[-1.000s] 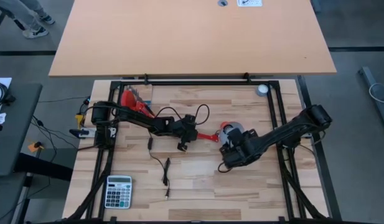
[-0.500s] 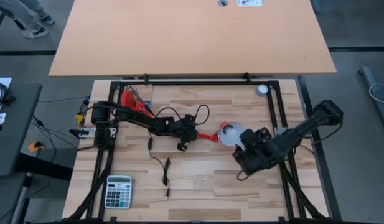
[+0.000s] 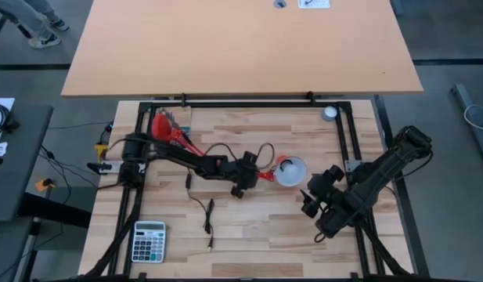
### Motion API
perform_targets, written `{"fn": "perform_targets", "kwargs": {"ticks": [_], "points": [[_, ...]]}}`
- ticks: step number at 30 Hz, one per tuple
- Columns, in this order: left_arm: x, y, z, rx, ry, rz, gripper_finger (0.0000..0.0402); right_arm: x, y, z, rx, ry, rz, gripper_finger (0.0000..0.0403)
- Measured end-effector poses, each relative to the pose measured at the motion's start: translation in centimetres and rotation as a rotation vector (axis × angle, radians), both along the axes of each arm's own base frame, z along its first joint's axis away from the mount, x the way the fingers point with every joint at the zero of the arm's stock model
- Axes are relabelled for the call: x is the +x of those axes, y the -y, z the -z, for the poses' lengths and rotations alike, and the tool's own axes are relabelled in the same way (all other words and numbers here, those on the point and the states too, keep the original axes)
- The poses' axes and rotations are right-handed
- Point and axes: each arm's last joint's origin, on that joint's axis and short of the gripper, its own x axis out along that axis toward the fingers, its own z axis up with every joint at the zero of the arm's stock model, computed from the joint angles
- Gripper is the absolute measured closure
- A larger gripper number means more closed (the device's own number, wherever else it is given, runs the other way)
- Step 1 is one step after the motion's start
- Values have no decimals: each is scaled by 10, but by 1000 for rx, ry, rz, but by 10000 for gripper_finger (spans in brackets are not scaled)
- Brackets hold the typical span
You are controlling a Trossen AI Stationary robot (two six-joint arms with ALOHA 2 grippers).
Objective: Screw lightbulb
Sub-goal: Insert the lightbulb in the lamp, then remove the lightbulb from the lamp
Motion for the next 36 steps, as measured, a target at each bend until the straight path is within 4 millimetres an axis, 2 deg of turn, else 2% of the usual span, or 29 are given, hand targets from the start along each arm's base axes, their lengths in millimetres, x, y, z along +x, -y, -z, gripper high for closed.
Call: {"fn": "perform_targets", "kwargs": {"ticks": [2,5,11,23,31,33,36], "points": [[9,0,11,26,-19,-25,213,0,0,0,3,1,2,72],[22,1,15,77,-29,-65,211,0,0,0,20,-13,5,72],[31,2,14,91,-86,-84,220,-1,-1,1,36,-32,6,72],[30,1,14,90,-119,-110,329,0,0,1,33,-34,7,72],[38,7,3,176,-128,-152,334,0,1,0,8,-14,12,72],[39,8,-6,202,-136,-194,334,-1,2,-9,-39,34,21,72],[43,7,-24,199,-116,-253,335,-5,2,-33,-129,114,16,72]]}}
